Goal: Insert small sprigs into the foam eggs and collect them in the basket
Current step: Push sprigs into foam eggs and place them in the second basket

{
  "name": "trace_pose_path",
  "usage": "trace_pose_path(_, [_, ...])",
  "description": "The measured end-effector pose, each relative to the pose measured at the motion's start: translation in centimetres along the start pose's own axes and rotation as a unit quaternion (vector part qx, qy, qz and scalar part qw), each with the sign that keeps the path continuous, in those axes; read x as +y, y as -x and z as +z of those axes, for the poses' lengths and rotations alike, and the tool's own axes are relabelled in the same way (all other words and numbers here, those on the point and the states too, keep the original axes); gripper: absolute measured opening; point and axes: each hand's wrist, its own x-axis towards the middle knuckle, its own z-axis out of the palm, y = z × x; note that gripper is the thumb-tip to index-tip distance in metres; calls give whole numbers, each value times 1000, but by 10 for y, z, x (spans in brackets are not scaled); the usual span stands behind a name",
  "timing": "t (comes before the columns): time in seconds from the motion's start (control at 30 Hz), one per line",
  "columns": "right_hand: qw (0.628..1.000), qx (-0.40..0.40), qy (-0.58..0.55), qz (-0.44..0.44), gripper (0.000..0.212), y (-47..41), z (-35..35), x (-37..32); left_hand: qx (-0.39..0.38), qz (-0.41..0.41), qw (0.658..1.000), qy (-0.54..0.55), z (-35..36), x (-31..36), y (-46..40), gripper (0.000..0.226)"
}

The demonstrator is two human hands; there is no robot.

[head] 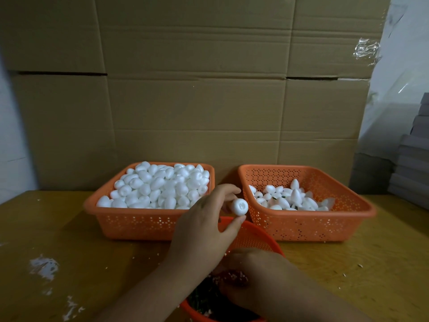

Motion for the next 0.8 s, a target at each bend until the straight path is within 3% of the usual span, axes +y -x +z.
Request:
trace_pose_path(0.17, [999, -48, -6, 15, 44, -3, 2, 1, 1, 26, 999, -31, 3, -2, 0, 32])
trace_pose_path(0.27, [998, -62, -21, 24, 31, -4, 1, 0, -2, 26, 999, -34, 3, -4, -1, 30])
trace_pose_path(0.43, [999, -4, -30, 27, 21, -2, -2, -3, -3, 12, 1000, -24, 5, -8, -1, 32])
trace_pose_path(0.57, [994, 95, -49, -9, 17, -2, -2, -2, -10, -2, 1000, -13, 6, -11, 0, 33])
trace_pose_path(0.8, [960, 185, -210, -11, 15, -2, -8, -4, 0, -39, 999, 29, 5, -16, -2, 33])
